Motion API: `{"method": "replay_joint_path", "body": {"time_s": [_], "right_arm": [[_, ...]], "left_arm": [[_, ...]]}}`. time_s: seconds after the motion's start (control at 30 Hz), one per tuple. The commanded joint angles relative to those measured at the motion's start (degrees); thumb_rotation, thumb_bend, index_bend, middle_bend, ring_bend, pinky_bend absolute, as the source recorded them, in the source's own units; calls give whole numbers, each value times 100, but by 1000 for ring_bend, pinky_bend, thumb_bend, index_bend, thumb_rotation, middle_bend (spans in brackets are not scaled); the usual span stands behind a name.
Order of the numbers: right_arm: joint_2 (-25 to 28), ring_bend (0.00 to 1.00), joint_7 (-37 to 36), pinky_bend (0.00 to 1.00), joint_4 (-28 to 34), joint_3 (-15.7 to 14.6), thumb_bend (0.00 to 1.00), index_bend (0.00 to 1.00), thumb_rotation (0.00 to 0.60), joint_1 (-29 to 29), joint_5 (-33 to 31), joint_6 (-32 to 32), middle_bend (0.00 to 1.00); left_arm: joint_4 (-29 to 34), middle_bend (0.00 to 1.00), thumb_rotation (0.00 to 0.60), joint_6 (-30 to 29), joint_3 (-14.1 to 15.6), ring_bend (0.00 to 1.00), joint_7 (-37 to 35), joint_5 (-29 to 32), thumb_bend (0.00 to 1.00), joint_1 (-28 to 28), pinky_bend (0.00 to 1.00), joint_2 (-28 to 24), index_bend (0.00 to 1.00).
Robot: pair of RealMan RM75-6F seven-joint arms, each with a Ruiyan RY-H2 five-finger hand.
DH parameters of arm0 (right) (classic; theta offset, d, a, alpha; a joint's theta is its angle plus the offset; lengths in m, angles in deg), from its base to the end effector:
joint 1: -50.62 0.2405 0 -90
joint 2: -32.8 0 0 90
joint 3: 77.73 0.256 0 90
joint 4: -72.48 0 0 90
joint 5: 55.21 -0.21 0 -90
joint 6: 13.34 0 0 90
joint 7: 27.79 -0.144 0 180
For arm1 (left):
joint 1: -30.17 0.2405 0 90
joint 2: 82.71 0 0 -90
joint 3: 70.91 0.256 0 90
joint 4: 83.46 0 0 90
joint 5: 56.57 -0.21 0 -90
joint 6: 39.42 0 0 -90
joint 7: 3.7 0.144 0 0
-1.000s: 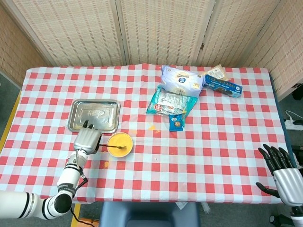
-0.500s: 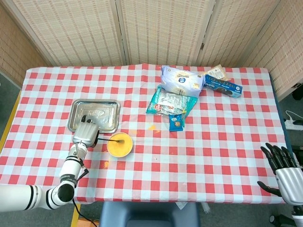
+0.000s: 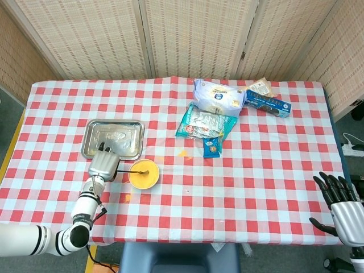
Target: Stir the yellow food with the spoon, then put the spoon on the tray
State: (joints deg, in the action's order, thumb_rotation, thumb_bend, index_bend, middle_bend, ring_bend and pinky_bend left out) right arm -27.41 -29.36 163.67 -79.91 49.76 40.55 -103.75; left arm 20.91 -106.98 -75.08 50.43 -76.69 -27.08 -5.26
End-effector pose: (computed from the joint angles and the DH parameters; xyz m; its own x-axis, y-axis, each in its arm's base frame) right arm -0.3141 -0.1305 0.1727 0.4531 -0.0404 0.8905 -0.8896 -0.0853 0.4487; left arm -0.1417 0.3434 0.0313 0.7045 0.3766 0.6016 0.6920 -0.1766 -0.6999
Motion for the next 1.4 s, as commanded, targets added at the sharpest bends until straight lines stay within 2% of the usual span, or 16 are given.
{"method": "replay_joint_path", "body": {"time_s": [0.03,0.23,0.5,0.8,0.97,1.4], "right_arm": [[-1,0,8,0,6,-25,0,0,600,-17,64,-40,0],[6,0,44,0,12,-58,0,0,600,-55,127,-98,0],[7,0,68,0,30,-71,0,0,600,-59,151,-88,0],[9,0,57,0,26,-83,0,0,600,-90,190,-146,0],[30,0,-1,0,21,-98,0,0,600,-82,220,-136,0],[61,0,-53,0,24,-81,0,0,600,-32,146,-15,0]], "left_arm": [[47,408,600,2,71,166,2,-65,485,37,22,-7,877],[191,408,600,95,80,167,-95,-39,488,80,23,-98,877],[659,409,600,-41,89,167,-245,-182,486,180,24,-472,877],[917,409,600,-124,140,167,-224,-233,486,200,24,-627,877],[734,409,600,-55,179,167,-25,-20,487,83,24,-464,877],[-7,410,600,206,27,167,-1,360,486,-124,24,-126,877]]}}
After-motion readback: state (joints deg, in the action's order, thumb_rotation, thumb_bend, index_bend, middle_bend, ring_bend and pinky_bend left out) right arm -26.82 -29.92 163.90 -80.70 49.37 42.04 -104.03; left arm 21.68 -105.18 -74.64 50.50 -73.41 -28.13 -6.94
